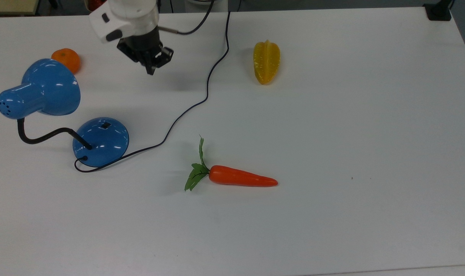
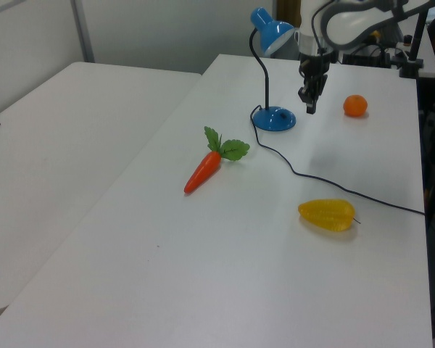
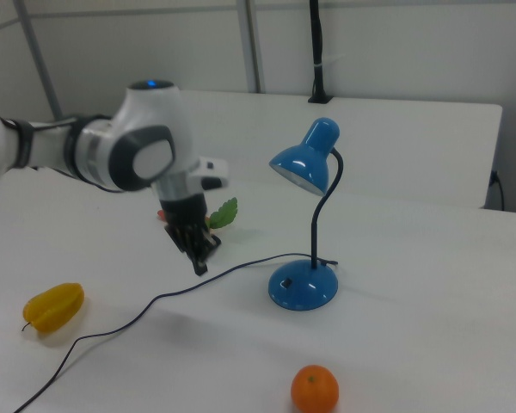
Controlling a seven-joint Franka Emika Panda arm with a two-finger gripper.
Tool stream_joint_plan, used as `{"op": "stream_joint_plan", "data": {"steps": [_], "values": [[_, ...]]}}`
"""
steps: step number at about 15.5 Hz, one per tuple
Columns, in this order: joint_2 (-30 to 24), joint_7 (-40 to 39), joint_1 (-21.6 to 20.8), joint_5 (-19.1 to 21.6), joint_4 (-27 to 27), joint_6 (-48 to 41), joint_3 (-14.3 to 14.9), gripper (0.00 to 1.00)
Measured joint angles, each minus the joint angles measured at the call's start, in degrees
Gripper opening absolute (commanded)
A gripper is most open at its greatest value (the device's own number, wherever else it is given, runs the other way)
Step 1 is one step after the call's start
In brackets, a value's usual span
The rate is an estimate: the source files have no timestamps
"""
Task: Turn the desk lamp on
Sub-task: 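Move the gripper down toward the switch on the blue lamp base, then press down on the lamp base switch with the gripper fingers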
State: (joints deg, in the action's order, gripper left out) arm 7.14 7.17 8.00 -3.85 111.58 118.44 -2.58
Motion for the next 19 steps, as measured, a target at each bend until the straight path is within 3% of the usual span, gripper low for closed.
{"op": "stream_joint_plan", "data": {"steps": [8, 19], "values": [[9.11, 4.94, 4.69, 0.0, 0.29, 14.91, 0.05, 0.0], [12.36, 5.14, 7.56, 0.0, -0.25, 28.92, 0.05, 0.0]]}}
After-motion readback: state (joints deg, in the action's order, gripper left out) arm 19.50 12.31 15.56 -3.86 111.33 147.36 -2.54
